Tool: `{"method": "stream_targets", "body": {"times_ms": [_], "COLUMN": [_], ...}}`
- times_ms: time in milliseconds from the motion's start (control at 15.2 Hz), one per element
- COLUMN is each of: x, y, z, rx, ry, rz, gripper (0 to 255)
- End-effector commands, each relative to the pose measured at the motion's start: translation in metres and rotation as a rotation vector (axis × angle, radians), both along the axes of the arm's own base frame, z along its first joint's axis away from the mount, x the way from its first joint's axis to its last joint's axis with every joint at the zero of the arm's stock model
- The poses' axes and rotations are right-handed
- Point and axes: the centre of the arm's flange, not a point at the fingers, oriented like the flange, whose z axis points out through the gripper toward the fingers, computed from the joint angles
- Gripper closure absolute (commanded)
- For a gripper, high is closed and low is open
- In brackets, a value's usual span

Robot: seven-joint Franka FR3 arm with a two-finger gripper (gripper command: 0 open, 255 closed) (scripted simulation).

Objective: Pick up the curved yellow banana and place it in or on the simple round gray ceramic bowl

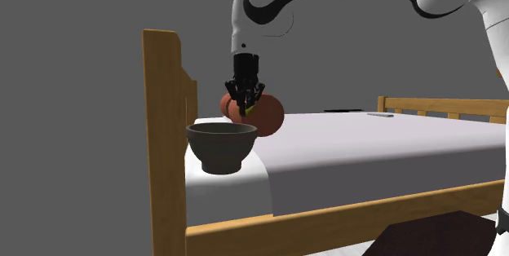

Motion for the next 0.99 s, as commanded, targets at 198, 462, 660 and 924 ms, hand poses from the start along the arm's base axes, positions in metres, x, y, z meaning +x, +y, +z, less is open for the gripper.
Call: {"method": "stream_targets", "body": {"times_ms": [198, 462, 660, 924], "x": [0.0, 0.0, -0.002, -0.01], "y": [0.0, 0.0, 0.013, 0.065], "z": [0.027, 0.048, 0.054, 0.052], "rx": [0.0, 0.0, 0.0, 0.0], "ry": [0.0, 0.0, 0.0, 0.0], "rz": [0.0, 0.0, 0.0, 0.0], "gripper": [255, 255, 255, 255]}}
